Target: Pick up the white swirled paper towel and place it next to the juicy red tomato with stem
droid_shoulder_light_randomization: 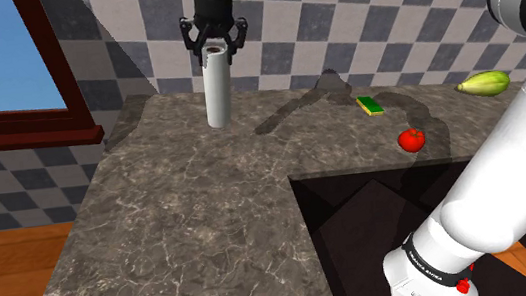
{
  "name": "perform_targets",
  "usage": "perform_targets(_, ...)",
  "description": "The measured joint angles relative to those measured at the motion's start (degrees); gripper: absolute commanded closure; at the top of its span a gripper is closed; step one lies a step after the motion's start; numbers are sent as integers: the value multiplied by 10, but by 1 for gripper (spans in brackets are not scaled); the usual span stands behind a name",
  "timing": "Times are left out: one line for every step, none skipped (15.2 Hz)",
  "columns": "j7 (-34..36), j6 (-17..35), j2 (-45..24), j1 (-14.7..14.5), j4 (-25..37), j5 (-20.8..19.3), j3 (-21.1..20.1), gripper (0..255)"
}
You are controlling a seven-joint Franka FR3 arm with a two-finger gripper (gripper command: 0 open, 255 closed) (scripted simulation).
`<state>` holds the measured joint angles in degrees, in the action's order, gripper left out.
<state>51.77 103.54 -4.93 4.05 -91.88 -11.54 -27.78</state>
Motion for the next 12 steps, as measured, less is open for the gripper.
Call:
perform_targets(-1, -9, 0, -1, 9, 0, -1, 255)
perform_targets(-2, -16, 1, -1, 16, 1, -1, 255)
perform_targets(-3, -22, 0, -1, 21, 1, -1, 255)
perform_targets(-3, -29, 0, -2, 29, 1, -1, 255)
perform_targets(-3, -38, -3, -3, 40, 0, -2, 255)
perform_targets(-4, -46, -5, -4, 50, -1, -2, 255)
perform_targets(-4, -56, -10, -5, 65, -4, -3, 255)
perform_targets(-5, -65, -11, -5, 74, -4, -3, 255)
perform_targets(-6, -73, -13, -6, 84, -5, -3, 255)
perform_targets(-6, -82, -16, -7, 95, -6, -4, 255)
perform_targets(-7, -90, -19, -9, 107, -8, -4, 255)
perform_targets(-7, -100, -24, -10, 121, -10, -5, 255)
